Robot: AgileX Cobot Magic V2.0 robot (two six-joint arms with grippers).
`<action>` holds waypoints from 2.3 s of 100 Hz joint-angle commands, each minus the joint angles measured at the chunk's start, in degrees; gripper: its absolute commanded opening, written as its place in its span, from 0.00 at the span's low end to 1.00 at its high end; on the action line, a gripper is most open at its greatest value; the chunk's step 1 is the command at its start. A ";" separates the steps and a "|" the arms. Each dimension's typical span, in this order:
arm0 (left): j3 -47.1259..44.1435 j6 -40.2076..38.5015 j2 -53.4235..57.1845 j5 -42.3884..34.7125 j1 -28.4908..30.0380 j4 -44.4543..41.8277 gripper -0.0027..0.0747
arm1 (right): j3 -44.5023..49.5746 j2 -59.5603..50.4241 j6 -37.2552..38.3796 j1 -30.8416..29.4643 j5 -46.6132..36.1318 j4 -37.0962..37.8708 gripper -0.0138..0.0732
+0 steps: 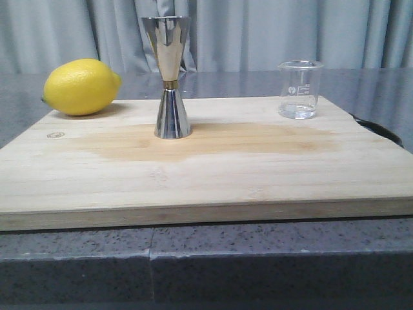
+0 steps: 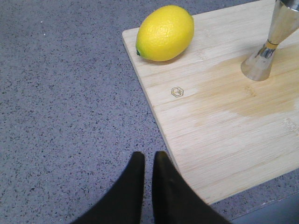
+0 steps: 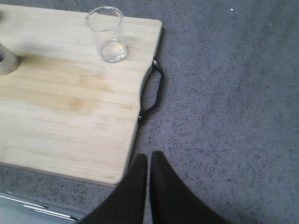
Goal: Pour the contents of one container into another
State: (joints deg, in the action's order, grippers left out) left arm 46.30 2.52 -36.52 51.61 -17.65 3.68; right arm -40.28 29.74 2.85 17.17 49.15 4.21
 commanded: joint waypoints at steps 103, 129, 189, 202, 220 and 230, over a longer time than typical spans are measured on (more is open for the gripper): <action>-26.69 -0.09 20.93 -33.83 9.46 -0.62 0.01 | -1.33 0.28 -0.11 -0.41 -4.32 0.93 0.09; -43.65 -0.09 32.58 -48.93 10.08 1.84 0.01 | -1.33 0.28 -0.11 -0.41 -4.32 0.93 0.09; -46.75 -0.20 38.35 -54.63 11.52 -2.16 0.01 | -1.33 0.37 -0.11 -0.41 -4.17 0.93 0.09; -46.75 -0.20 38.35 -54.63 11.52 -2.16 0.01 | -1.33 0.37 -0.11 -0.41 -4.17 0.93 0.09; -46.75 -0.20 38.35 -54.63 11.52 -2.16 0.01 | -1.33 0.37 -0.11 -0.41 -4.17 0.93 0.09; -46.75 -0.20 38.35 -54.63 11.52 -2.16 0.01 | -1.33 0.37 -0.11 -0.41 -4.17 0.93 0.09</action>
State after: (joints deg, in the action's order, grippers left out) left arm -0.16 2.52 0.40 1.70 -6.21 1.55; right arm -40.28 29.74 2.88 17.05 48.93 4.34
